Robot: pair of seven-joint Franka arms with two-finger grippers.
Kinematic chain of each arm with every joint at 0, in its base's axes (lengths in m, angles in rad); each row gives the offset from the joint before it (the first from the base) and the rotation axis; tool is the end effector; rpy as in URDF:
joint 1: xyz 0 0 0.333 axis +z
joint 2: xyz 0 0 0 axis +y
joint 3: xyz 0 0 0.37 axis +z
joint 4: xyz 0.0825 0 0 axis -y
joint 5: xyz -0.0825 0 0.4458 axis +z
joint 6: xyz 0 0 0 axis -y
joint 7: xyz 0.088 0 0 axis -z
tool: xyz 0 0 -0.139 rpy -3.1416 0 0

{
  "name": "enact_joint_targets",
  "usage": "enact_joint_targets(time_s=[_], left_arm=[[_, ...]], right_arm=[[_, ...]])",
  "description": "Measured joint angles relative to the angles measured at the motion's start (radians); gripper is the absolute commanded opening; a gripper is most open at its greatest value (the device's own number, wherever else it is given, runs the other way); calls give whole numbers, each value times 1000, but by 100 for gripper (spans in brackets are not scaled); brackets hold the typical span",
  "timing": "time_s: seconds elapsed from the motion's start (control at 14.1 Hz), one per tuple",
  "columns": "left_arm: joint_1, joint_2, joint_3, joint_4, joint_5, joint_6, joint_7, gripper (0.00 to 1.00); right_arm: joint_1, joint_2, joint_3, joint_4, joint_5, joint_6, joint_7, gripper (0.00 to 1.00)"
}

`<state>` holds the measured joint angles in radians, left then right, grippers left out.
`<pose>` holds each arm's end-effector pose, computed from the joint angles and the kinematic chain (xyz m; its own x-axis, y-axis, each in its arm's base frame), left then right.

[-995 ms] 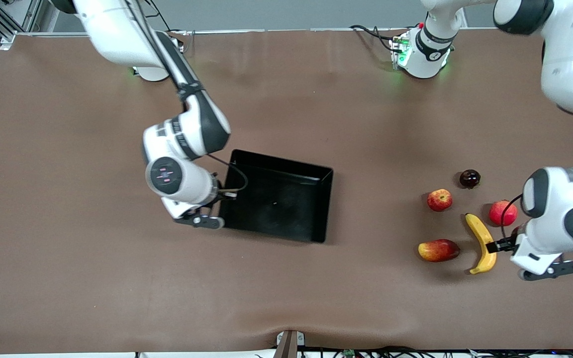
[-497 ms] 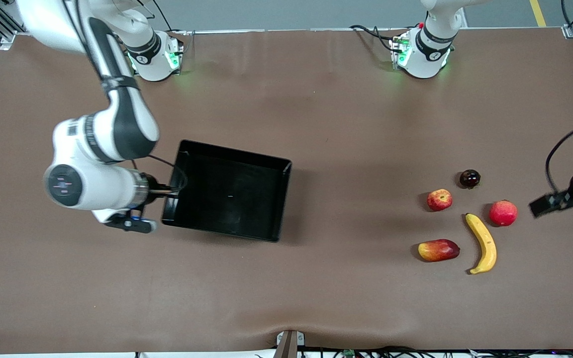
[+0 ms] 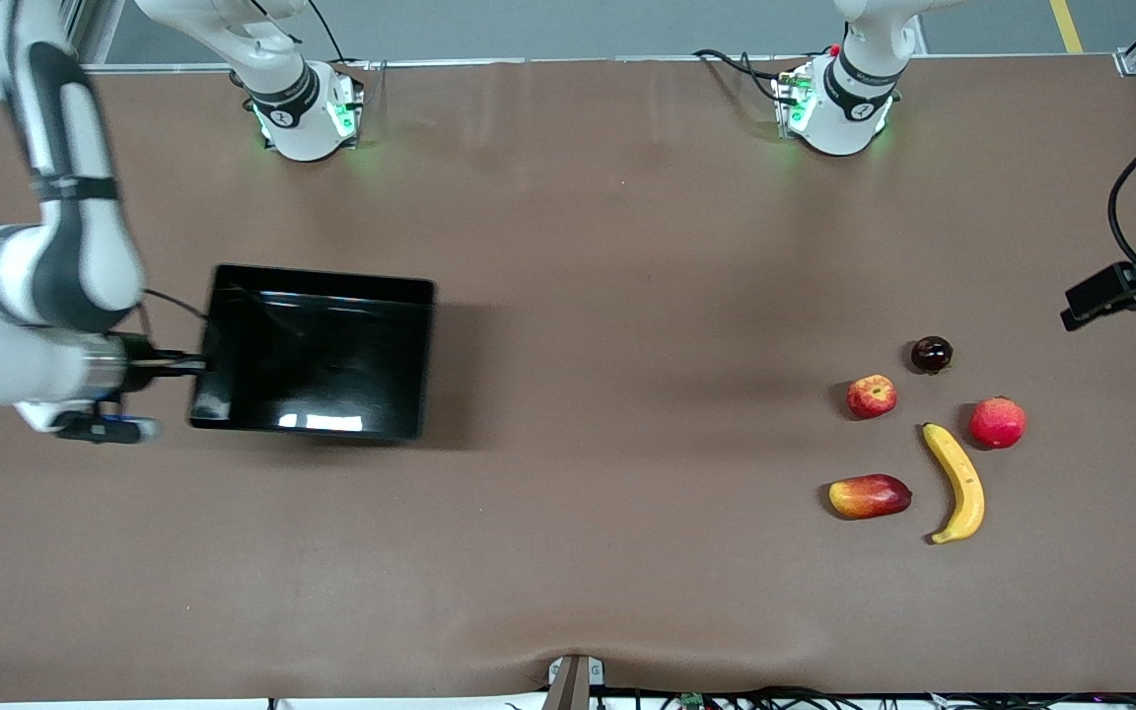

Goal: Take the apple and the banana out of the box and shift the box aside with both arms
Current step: 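Drag the black tray with the right gripper while the left gripper withdraws, then open the right gripper and lift it off the tray edge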

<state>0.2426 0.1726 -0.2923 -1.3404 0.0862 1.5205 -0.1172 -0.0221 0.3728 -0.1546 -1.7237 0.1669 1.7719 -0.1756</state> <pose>0.6724 -0.0022 0.6575 0.9969 0.0765 0.0188 0.0771 -0.9964 -0.0345 0.6724 -0.0925 0.3384 0.9549 -0.0352 -0.2948 -0.0803 -0.9866 -0.1422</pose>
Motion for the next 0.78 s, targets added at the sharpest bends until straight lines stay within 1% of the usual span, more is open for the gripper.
enact_joint_targets(time_s=[0.14,0.36,0.43,0.57,0.64,0.71,0.78], left_arm=[[-13,-19,-6,-4,-3,-22,0,100],[-79,-79,27,-52,-16,-35,0,100],[-108,-99,54,-68,-23,-36,0,100],[-189,-137,149,-97,-35,-39,5,100],[-208,-155,177,-110,-46,-40,17,100],[-212,-174,191,-122,-55,-42,24,100],[-213,-188,197,-135,-59,-45,29,100]], right_arm=[[-103,5,0,-40,-2,79,-136,0],[-199,43,2,-67,-2,147,-240,0],[-220,63,3,-70,-1,177,-260,0],[-247,99,4,-72,5,219,-284,0],[-254,112,5,-73,10,229,-293,0],[-259,123,5,-74,18,238,-304,0],[-265,133,5,-74,30,242,-315,30]])
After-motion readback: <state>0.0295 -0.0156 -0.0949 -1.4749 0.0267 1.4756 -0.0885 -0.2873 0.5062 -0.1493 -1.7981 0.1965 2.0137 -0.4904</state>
